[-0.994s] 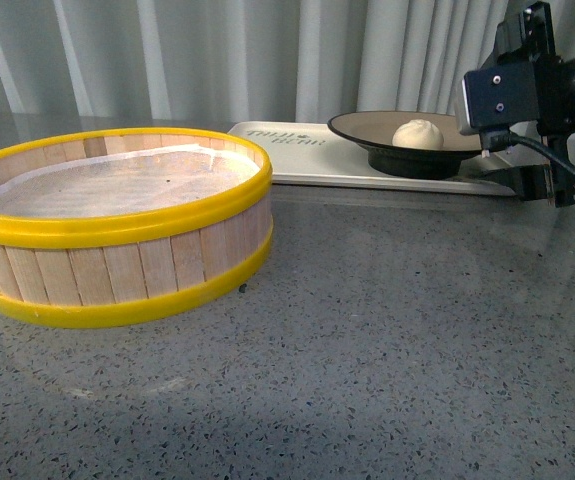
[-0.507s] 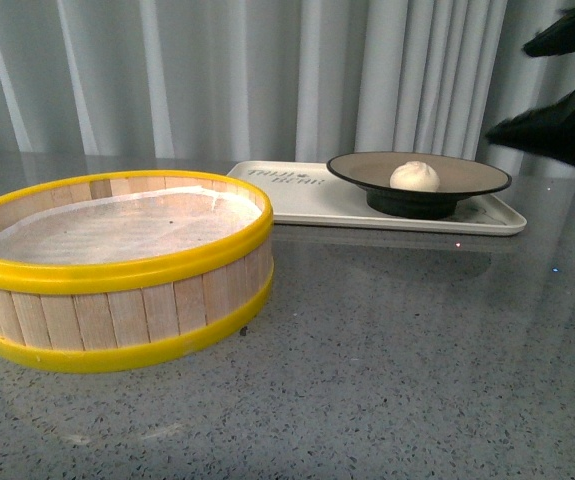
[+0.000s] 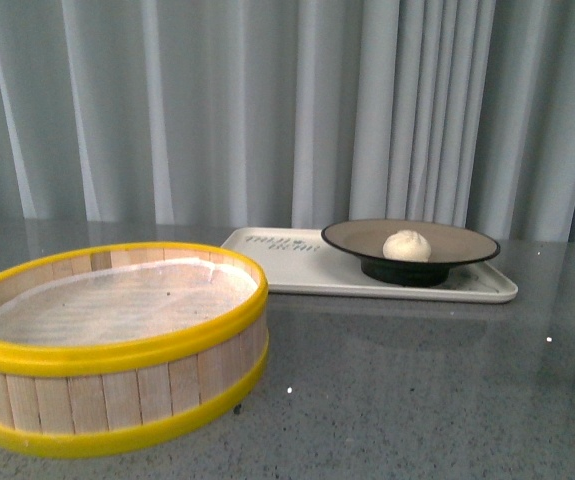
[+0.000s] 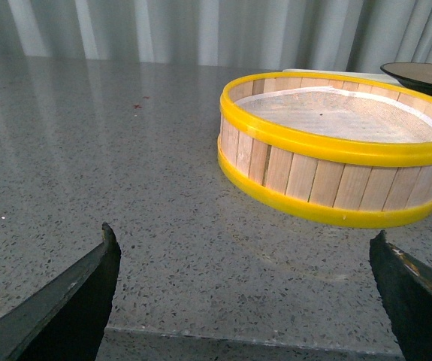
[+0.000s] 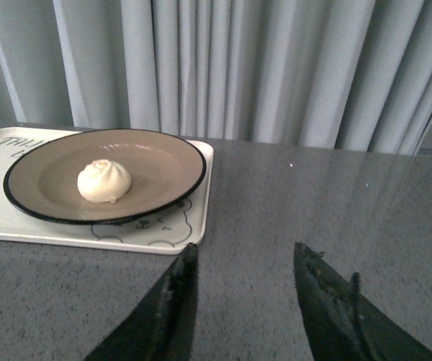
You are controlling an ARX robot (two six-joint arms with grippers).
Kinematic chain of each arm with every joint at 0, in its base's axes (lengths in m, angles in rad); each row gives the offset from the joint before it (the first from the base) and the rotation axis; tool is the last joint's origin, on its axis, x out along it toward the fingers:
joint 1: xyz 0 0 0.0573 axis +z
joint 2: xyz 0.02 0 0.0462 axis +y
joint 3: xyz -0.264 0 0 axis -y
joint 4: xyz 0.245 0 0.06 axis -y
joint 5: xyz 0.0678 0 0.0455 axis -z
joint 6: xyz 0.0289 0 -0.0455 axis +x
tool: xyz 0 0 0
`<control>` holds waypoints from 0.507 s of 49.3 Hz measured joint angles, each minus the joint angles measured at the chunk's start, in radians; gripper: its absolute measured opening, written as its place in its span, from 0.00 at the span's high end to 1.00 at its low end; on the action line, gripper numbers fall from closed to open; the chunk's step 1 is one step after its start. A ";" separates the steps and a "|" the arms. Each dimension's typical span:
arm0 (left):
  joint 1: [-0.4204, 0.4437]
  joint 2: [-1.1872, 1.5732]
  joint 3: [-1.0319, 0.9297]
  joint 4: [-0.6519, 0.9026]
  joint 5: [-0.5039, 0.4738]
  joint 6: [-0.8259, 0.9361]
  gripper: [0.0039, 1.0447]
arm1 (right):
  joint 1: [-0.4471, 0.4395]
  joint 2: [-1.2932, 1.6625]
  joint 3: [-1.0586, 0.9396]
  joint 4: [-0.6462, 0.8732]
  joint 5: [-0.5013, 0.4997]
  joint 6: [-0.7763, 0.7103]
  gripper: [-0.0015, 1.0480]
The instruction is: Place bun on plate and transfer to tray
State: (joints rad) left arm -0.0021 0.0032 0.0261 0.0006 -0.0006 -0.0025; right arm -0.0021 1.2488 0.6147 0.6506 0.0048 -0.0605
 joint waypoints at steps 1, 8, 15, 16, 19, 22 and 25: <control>0.000 0.000 0.000 0.000 0.000 0.000 0.06 | -0.002 -0.012 -0.022 0.009 0.002 0.011 0.65; 0.000 0.000 0.000 0.000 0.000 0.000 0.06 | 0.001 -0.080 -0.155 0.053 -0.005 0.039 0.87; 0.000 0.000 0.000 0.000 0.000 0.000 0.06 | 0.003 -0.164 -0.274 0.082 -0.005 0.045 0.98; 0.000 0.000 0.000 0.000 0.000 0.000 0.06 | 0.002 -0.176 -0.288 0.084 -0.005 0.046 0.98; 0.000 0.000 0.000 0.000 0.000 0.000 0.06 | 0.001 -0.215 -0.330 0.087 -0.002 0.047 0.98; 0.000 0.000 0.000 0.000 0.000 0.000 0.06 | 0.002 -0.242 -0.357 0.087 -0.003 0.047 0.98; 0.000 0.000 0.000 0.000 0.000 0.000 0.06 | 0.002 -0.268 -0.383 0.087 -0.006 0.047 0.98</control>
State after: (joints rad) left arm -0.0021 0.0032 0.0261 0.0006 -0.0006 -0.0025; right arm -0.0002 0.9806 0.2321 0.7376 -0.0017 -0.0132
